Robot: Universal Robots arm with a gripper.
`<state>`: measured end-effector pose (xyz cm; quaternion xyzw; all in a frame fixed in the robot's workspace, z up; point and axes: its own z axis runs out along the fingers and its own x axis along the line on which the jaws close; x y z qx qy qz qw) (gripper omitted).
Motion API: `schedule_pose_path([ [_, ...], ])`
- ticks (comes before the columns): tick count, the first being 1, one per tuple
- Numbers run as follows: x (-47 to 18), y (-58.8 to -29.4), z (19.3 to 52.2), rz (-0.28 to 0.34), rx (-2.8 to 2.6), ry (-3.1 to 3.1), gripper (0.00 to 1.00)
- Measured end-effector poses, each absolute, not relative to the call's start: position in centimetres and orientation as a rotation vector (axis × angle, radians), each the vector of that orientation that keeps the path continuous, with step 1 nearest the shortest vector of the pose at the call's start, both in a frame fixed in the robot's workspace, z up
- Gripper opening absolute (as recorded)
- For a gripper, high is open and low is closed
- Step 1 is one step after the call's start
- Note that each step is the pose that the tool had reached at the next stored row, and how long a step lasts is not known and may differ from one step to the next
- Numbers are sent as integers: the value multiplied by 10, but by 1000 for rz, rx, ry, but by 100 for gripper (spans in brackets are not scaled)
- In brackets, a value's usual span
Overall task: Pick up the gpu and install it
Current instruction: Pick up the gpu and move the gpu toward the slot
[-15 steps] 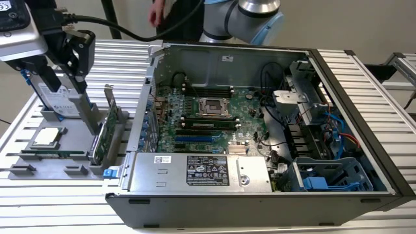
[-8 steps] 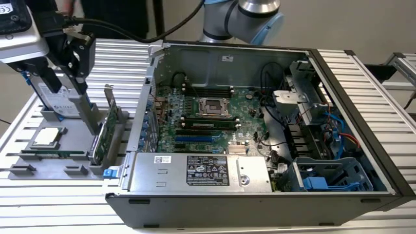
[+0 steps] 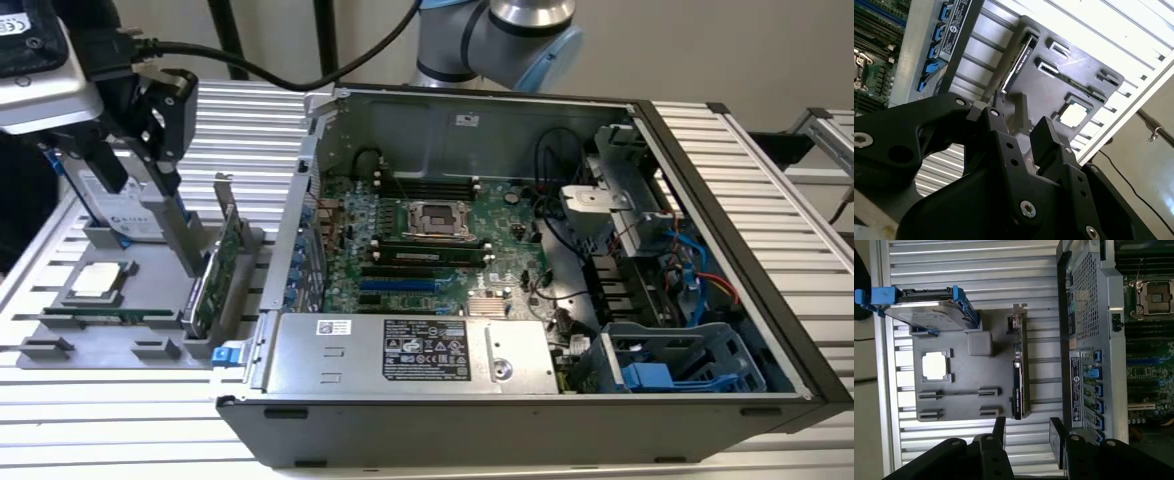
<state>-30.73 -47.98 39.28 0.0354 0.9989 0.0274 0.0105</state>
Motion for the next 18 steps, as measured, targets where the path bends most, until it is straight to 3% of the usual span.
schedule_pose_path([
  [18,-307,-480,389,85,110,3117,100],
])
